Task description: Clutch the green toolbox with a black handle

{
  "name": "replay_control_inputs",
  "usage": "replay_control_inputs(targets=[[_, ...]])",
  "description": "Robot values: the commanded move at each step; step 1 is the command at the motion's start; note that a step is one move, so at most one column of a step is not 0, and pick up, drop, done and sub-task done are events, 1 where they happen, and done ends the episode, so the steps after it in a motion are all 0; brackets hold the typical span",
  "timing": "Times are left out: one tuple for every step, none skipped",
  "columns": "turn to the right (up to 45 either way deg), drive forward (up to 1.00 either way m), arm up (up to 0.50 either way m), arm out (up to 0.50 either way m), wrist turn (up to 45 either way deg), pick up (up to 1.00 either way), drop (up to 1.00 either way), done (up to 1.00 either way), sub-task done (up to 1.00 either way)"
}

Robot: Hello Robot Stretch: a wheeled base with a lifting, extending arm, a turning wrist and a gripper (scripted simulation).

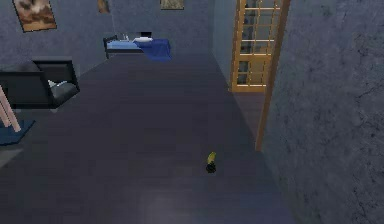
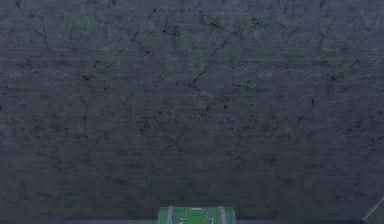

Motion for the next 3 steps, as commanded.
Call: replay_control_inputs(targets=[[0.0,0.00,0.00,0.00,0.0,1.00,0.00,0.00,0.00],[0.0,0.00,0.10,0.00,0.0,0.00,0.00,0.00,0.00],[0.0,0.00,0.00,0.00,0.0,0.00,0.00,1.00,0.00]])
